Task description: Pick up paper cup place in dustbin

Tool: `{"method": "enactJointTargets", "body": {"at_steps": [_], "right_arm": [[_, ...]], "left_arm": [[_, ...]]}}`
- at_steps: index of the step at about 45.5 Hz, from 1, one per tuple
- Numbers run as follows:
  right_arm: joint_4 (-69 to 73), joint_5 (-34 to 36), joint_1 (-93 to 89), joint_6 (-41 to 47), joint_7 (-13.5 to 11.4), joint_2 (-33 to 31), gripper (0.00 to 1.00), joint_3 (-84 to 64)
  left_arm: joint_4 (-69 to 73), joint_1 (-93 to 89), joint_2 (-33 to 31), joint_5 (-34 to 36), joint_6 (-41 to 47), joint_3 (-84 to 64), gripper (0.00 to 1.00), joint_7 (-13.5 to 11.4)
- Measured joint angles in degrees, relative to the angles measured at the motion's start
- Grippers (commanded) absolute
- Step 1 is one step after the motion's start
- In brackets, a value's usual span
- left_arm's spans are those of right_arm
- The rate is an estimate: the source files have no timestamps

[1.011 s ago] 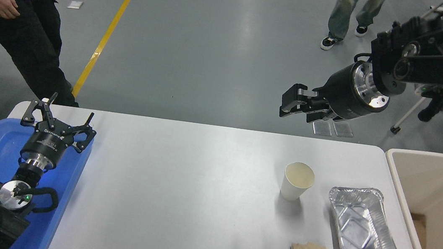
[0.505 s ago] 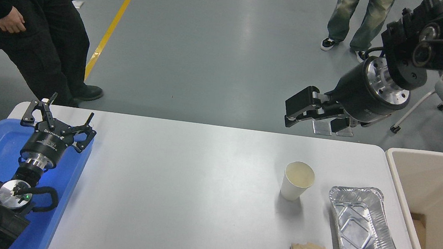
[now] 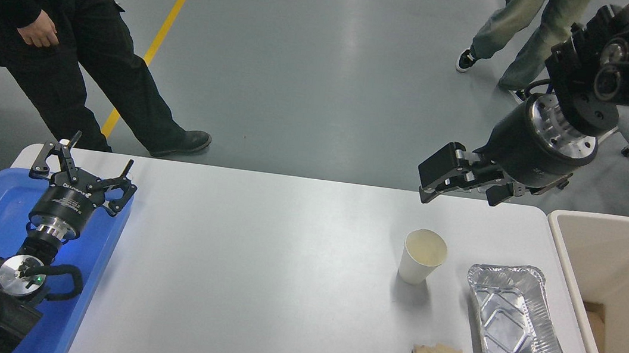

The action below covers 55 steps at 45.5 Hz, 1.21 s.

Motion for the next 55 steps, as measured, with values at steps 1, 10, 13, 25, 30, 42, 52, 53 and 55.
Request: {"method": "enactJointTargets", "body": {"at_steps": [1, 10, 13, 25, 30, 42, 52, 53, 55], "right_arm": [[-0.40, 0.19, -0.75, -0.73, 0.01, 0.18, 1.00, -0.01], [-4.84, 1.19, -9.14, -9.09, -0.06, 2.06, 1.00, -0.09], [-6.38, 1.20, -12.06, -11.90, -0.08, 2.53, 1.00, -0.05], [-14.23, 0.90, -23.16, -17.67, -0.87, 6.12, 1.00, -0.04], [-17.65, 0.79, -27.49, -18.52, -2.24, 7.15, 1.00, -0.05], [-26.40, 1.37, -38.38, -19.57, -4.70, 9.68, 1.00, -0.06], [-30.98, 1.63, -44.18, -20.15, -5.46, 10.48, 0.95, 0.02], [-31.29, 1.65, -44.61, -20.19, -5.51, 10.51, 0.95, 0.06], [-31.92, 1.69, -45.47, -20.30, -5.63, 10.56, 0.94, 0.21]], "left_arm": [[0.00, 0.00, 0.00, 0.00, 0.00, 0.00, 0.99, 0.00], [-0.05, -0.01, 0.00, 0.00, 0.00, 0.06, 0.99, 0.00], [-0.06, -0.03, -0.01, 0.00, 0.00, 0.07, 0.99, 0.00], [-0.07, -0.07, 0.00, 0.01, 0.00, 0.08, 0.99, 0.05], [-0.07, -0.08, 0.00, 0.01, 0.00, 0.08, 0.99, 0.05], [-0.07, -0.08, -0.01, 0.01, 0.00, 0.08, 0.99, 0.05], [-0.07, -0.08, -0.01, 0.01, 0.00, 0.08, 0.99, 0.05], [-0.07, -0.08, -0.01, 0.01, 0.00, 0.08, 0.99, 0.05], [-0.07, -0.08, -0.01, 0.00, 0.00, 0.08, 0.99, 0.05]]}}
